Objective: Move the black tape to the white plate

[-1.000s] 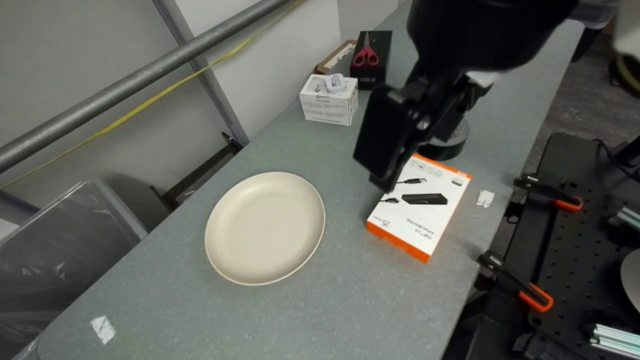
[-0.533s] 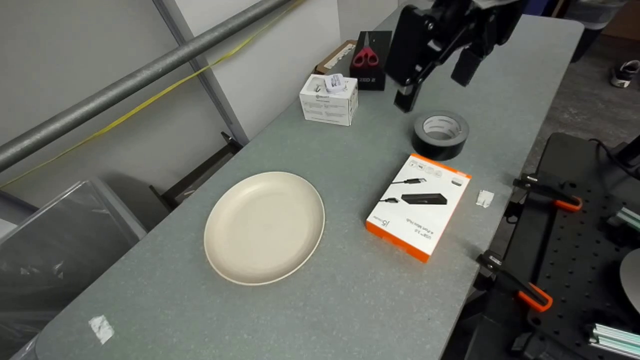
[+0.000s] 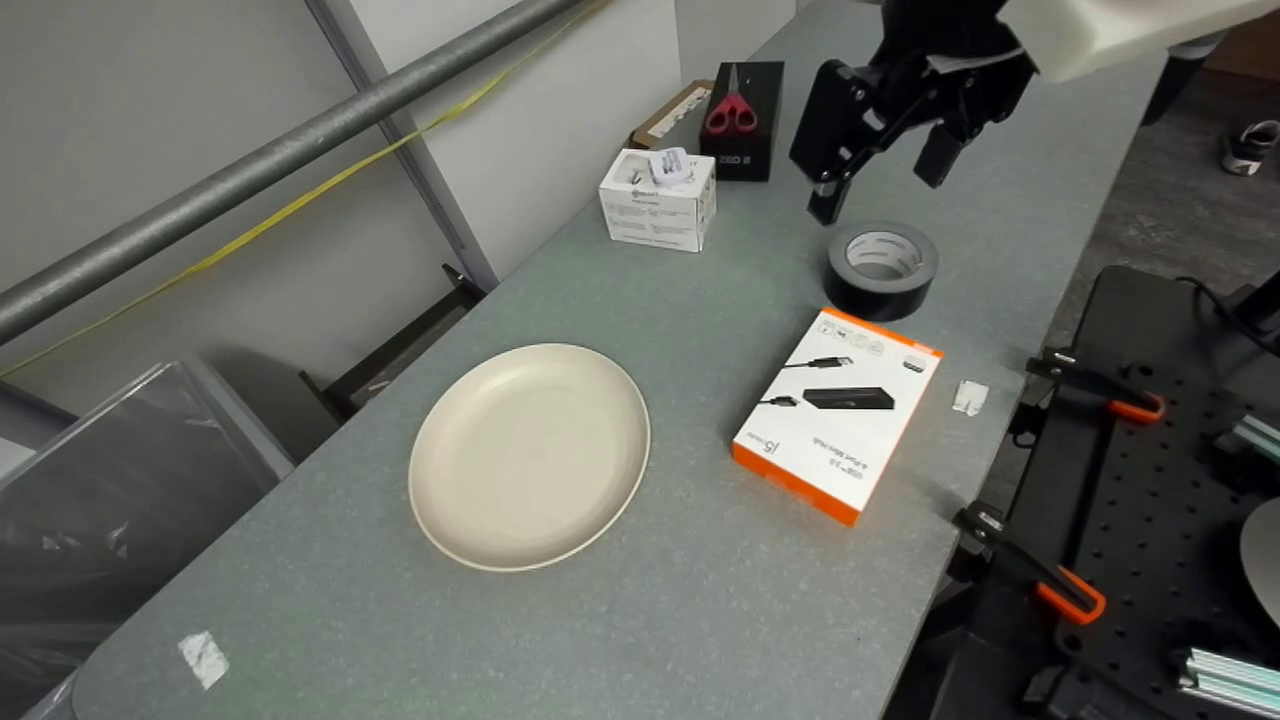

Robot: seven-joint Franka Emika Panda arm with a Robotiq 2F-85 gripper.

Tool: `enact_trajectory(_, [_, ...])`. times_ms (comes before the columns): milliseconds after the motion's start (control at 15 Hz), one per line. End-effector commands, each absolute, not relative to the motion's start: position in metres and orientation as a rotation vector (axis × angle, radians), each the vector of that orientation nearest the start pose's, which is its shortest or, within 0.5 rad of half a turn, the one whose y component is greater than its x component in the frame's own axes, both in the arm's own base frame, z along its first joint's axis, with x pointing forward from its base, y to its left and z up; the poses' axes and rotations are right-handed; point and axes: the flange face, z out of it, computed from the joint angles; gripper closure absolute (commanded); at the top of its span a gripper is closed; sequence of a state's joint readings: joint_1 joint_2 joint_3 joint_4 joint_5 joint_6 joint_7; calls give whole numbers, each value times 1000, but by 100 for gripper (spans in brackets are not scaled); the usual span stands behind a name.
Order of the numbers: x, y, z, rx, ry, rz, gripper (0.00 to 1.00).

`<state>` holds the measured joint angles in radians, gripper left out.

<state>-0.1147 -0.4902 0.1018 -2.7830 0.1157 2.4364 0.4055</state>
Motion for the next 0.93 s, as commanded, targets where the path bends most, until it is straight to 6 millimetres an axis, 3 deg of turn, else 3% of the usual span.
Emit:
enact_trajectory(0, [370,-6,367,-2976,767,-212,0])
enact_trajectory(333, [375,-11,359,-2979,798,-232,0])
enact_trajectory(867, [391,-97,280,-2945,1042,-145,0])
